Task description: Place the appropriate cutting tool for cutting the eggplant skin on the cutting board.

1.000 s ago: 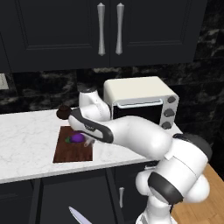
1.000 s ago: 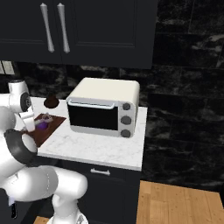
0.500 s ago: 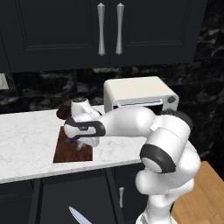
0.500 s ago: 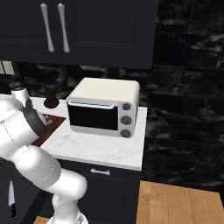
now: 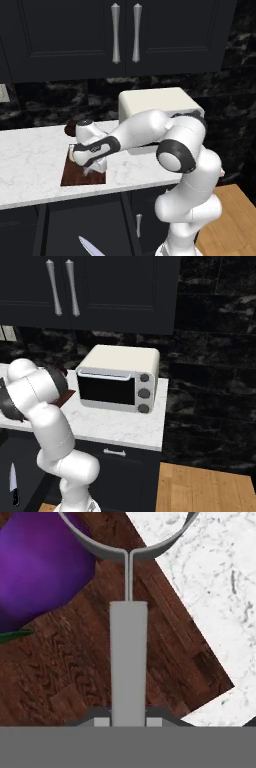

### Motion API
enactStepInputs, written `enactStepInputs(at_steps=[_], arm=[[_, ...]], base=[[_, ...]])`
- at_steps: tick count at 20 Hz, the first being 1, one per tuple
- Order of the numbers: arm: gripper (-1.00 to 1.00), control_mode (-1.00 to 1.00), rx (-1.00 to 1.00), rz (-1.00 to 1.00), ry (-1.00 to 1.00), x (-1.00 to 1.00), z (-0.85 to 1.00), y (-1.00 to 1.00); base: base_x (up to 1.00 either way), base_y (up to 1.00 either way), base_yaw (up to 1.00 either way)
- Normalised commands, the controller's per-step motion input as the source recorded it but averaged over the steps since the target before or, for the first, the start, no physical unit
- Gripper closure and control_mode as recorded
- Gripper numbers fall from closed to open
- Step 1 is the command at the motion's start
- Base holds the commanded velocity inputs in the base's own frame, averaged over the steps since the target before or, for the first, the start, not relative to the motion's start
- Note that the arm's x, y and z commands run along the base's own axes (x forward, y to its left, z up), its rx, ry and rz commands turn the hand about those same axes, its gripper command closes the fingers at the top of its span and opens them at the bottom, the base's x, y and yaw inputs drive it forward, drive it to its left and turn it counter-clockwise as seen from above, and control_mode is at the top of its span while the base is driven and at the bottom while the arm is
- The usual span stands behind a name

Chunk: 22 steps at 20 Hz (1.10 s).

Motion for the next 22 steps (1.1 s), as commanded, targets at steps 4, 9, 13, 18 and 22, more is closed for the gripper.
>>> enactStepInputs(at_steps=[4, 9, 13, 18, 22], arm=[[-1.00, -1.00, 0.00, 0.00, 0.00, 0.00, -0.51, 0.07], [-1.00, -1.00, 0.00, 0.00, -0.01, 0.00, -0.17, 0.13], [-1.00, -1.00, 0.00, 0.00, -0.01, -0.06, 0.12, 0.11], [-1.00, -1.00, -0.01, 0.01, -0.11, -0.33, 0.78, 0.08], [-1.00, -1.00, -0.01, 0.00, -0.16, -0.58, 0.68, 0.00]], base=[[0.00, 0.00, 0.00], [0.00, 0.00, 0.00], [0.00, 0.00, 0.00], [0.00, 0.00, 0.00], [0.00, 0.00, 0.00]])
